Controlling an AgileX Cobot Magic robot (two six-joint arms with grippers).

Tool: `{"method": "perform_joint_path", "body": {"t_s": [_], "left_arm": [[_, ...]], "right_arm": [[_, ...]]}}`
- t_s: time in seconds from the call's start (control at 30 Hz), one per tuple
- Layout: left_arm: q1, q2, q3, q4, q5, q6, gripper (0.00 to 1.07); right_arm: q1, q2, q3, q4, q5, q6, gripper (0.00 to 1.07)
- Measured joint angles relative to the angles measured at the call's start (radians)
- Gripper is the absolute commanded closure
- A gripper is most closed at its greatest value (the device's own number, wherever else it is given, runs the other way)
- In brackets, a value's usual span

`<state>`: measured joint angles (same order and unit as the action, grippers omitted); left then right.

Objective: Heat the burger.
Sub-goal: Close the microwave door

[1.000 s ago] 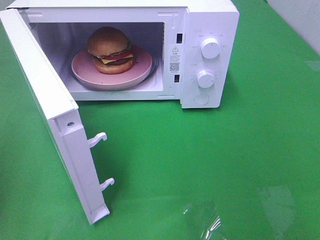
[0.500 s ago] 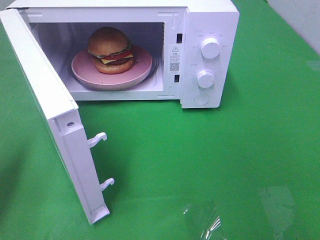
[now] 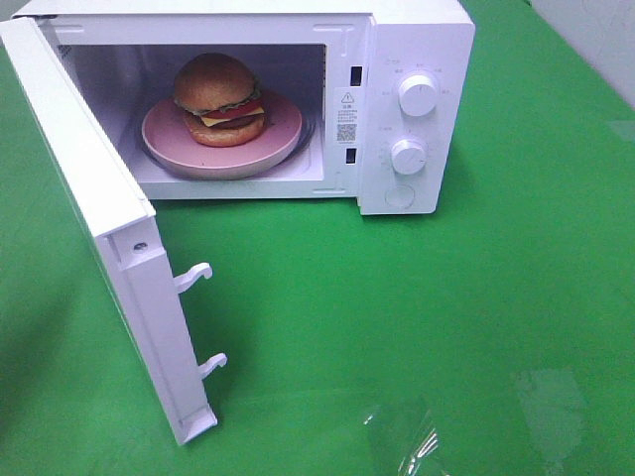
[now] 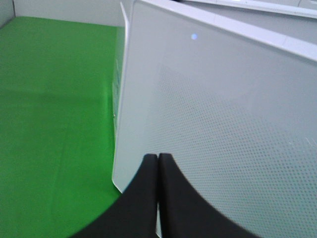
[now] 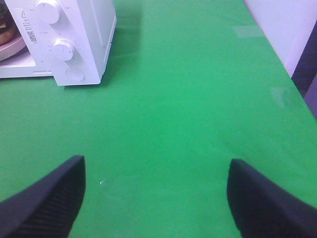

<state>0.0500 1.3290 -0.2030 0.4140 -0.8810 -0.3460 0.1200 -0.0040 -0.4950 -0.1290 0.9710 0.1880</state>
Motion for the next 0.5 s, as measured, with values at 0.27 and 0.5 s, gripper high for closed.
{"method": "perform_joint_path", "body": {"t_s": [0.27,0.5], "left_arm": [[-0.19,0.096,-0.023,-0.208,-0.014,0.135,1.07],[-0.339,0.165,-0.064,-0.387,-0.014,0.217,1.07]], "right_arm": [[0.0,0.0,0.0,0.0,0.0,0.0,0.31],[0.0,0.0,0.0,0.0,0.0,0.0,0.31]]}}
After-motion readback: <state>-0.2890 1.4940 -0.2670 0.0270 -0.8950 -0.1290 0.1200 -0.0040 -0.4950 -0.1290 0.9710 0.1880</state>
